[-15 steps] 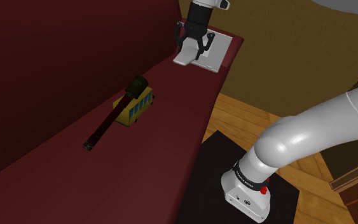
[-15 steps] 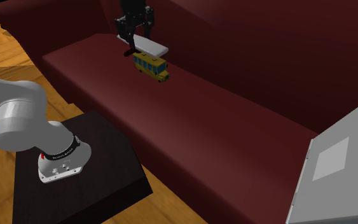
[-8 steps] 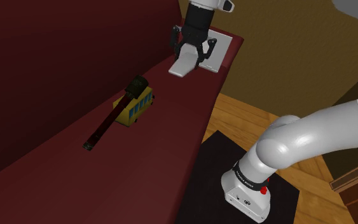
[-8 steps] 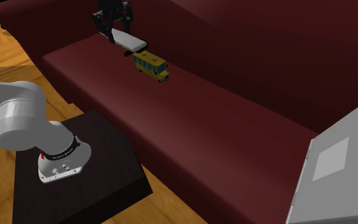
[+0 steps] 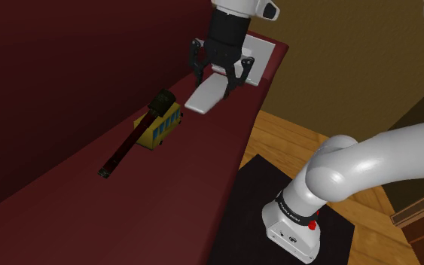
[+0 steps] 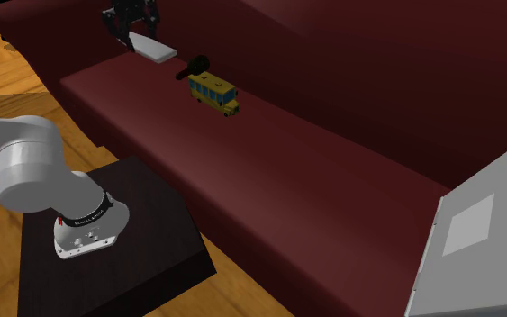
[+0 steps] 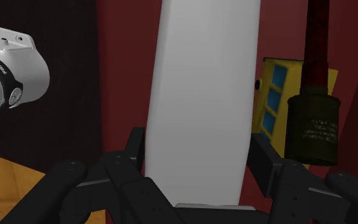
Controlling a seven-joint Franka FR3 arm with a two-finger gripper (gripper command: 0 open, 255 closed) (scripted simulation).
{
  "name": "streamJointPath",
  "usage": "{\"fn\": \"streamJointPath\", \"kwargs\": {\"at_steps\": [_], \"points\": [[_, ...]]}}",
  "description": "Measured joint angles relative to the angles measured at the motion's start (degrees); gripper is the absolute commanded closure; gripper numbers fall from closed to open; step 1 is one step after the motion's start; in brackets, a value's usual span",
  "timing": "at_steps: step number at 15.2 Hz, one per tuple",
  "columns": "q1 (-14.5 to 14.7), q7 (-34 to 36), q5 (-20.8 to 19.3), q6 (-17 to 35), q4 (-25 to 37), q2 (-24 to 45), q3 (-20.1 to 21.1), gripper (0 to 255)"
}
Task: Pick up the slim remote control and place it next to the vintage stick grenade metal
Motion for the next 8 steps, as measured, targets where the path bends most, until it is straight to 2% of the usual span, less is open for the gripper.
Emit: {"fn": "streamJointPath", "kwargs": {"at_steps": [6, 8], "points": [[2.4, 7.9, 3.6, -0.9, 1.8, -0.6, 6.3, 255], [2.7, 8.7, 4.1, -0.2, 1.1, -0.7, 7.2, 255]]}}
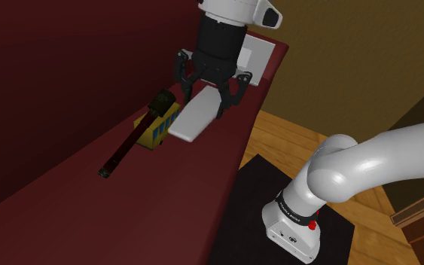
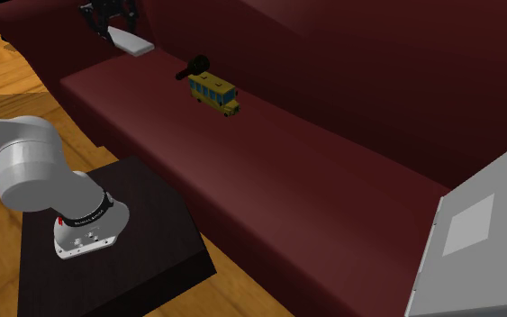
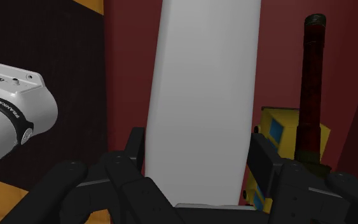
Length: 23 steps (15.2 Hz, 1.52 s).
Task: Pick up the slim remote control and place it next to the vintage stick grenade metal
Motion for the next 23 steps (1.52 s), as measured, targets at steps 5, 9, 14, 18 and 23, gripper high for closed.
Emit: {"fn": "streamJointPath", "kwargs": {"at_steps": [5, 9, 14, 18, 23], "points": [[0.4, -0.1, 0.8, 3.4, -4.0, -0.6, 0.8, 255], [0.7, -0.3, 1.4, 6.2, -7.2, -1.0, 1.5, 255], [1.0, -0.5, 2.2, 9.9, -10.8, -1.0, 2.5, 255], [1.2, -0.7, 2.8, 12.9, -13.6, -0.8, 3.3, 255], [1.4, -0.8, 3.6, 17.1, -16.9, 0.0, 4.6, 255]]}}
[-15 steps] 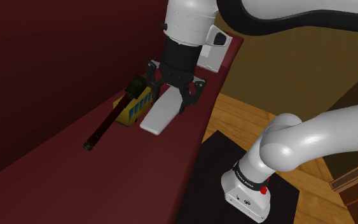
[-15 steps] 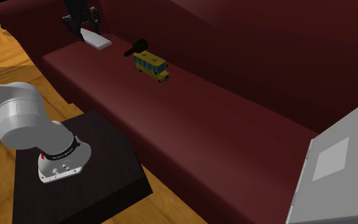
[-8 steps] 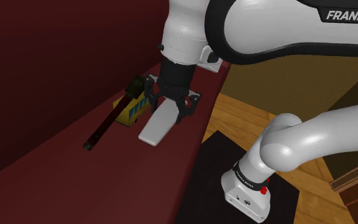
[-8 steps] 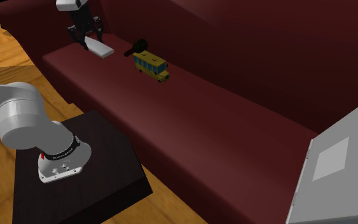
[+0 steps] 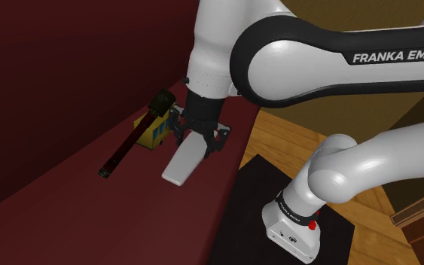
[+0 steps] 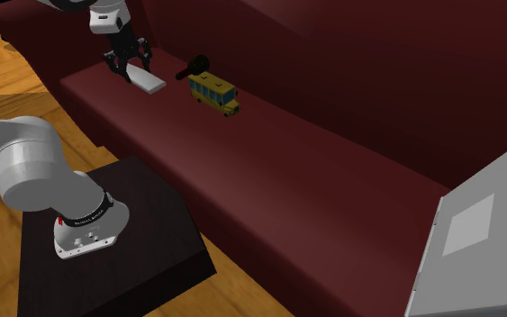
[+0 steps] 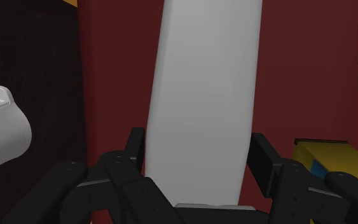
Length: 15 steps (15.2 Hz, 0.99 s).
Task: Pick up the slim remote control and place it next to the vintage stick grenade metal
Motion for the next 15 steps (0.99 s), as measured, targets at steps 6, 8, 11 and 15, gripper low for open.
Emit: {"fn": "streamJointPath", "kwargs": {"at_steps": [6, 8, 11, 15], "points": [[0.2, -0.1, 0.9, 4.8, -3.6, 1.2, 1.6, 255], [0.0, -0.2, 1.1, 6.6, -4.7, 1.9, 2.1, 255], [0.0, 0.0, 1.6, 9.4, -6.2, 3.2, 3.3, 255], [-0.3, 0.0, 1.9, 13.2, -8.2, 5.0, 4.5, 255]]}}
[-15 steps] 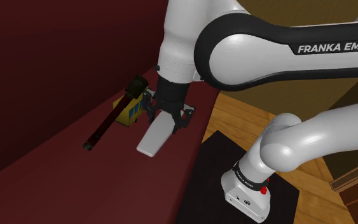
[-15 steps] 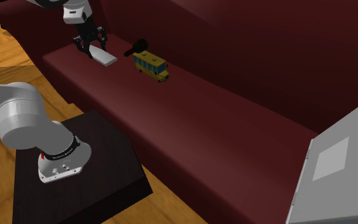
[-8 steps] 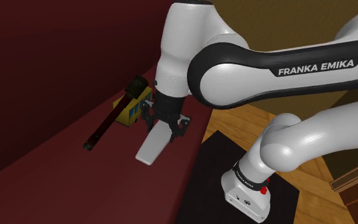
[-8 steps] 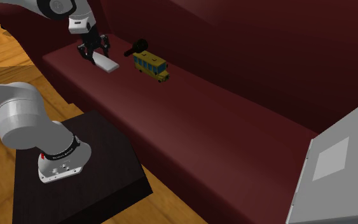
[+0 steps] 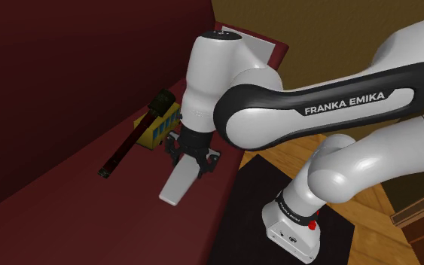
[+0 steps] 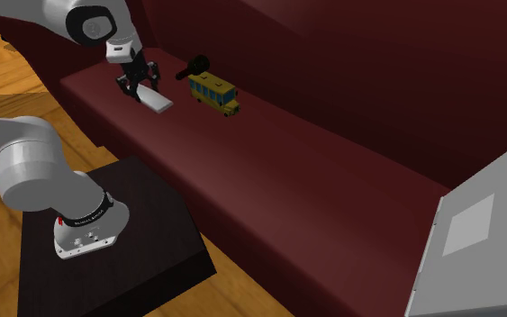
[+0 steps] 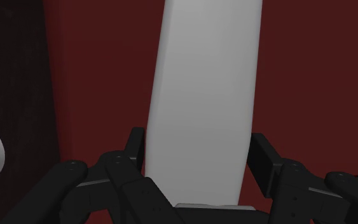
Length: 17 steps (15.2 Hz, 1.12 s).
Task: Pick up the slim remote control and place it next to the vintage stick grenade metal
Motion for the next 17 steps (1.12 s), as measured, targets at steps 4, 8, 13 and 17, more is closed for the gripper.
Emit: {"fn": "streamJointPath", "kwargs": {"at_steps": [4, 8, 13, 17], "points": [[0.0, 0.1, 0.5, 3.4, -1.9, 1.4, 1.2, 255], [-0.8, 0.5, 0.4, 7.6, -3.4, 4.3, 2.9, 255], [-0.9, 0.7, 0.4, 8.7, -3.7, 5.0, 3.4, 255], [-0.9, 0.7, 0.4, 8.8, -3.7, 5.0, 3.4, 0]]}}
